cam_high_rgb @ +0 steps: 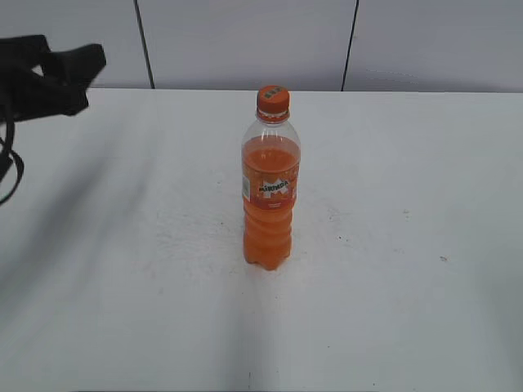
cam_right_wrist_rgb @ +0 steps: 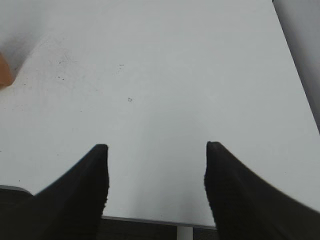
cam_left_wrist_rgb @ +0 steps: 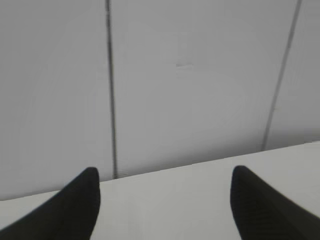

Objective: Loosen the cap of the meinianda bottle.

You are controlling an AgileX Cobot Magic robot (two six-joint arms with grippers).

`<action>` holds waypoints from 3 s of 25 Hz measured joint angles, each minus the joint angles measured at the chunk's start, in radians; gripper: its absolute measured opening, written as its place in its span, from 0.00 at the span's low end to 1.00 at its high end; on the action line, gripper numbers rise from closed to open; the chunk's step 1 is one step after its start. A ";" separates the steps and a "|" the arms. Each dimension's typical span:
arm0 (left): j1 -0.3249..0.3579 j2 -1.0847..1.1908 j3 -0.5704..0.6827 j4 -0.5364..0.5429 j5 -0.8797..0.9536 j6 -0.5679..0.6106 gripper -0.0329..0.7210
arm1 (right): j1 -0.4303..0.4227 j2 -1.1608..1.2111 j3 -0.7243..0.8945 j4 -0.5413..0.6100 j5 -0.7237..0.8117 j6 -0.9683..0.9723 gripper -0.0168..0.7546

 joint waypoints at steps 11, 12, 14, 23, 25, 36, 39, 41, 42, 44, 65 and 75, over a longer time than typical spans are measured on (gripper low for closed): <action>0.087 0.101 0.131 0.570 -0.312 -0.132 0.70 | 0.000 0.000 0.000 0.000 0.000 0.000 0.62; 0.101 0.108 0.130 0.619 -0.334 -0.132 0.70 | 0.000 0.000 0.000 0.000 0.000 0.000 0.62; 0.128 0.136 0.116 0.735 -0.387 -0.132 0.70 | 0.000 0.000 0.000 0.000 0.000 0.000 0.62; 0.130 0.423 -0.112 1.107 -0.462 -0.166 0.75 | 0.000 0.000 0.000 0.000 0.000 0.000 0.62; 0.109 0.466 -0.158 1.116 -0.464 -0.186 0.85 | 0.000 0.000 0.000 0.000 0.000 0.000 0.62; -0.042 0.660 -0.373 1.145 -0.467 -0.258 0.96 | 0.000 0.000 0.000 0.000 0.000 0.000 0.62; -0.081 0.708 -0.429 1.120 -0.469 -0.261 0.94 | 0.000 0.000 0.000 0.000 0.000 0.000 0.62; -0.106 0.736 -0.461 1.095 -0.469 -0.265 0.94 | 0.000 0.000 0.000 0.000 0.000 0.000 0.62; -0.118 0.754 -0.481 1.089 -0.470 -0.269 0.93 | 0.000 0.000 0.000 0.000 0.000 0.000 0.62; -0.143 0.787 -0.518 1.079 -0.470 -0.282 0.92 | 0.000 0.000 0.000 0.000 0.000 0.000 0.62; -0.182 0.866 -0.602 1.080 -0.471 -0.320 0.60 | 0.000 0.000 0.000 0.000 0.000 0.000 0.62; -0.182 0.866 -0.602 1.089 -0.473 -0.320 0.60 | 0.000 0.000 0.000 0.000 0.000 0.000 0.62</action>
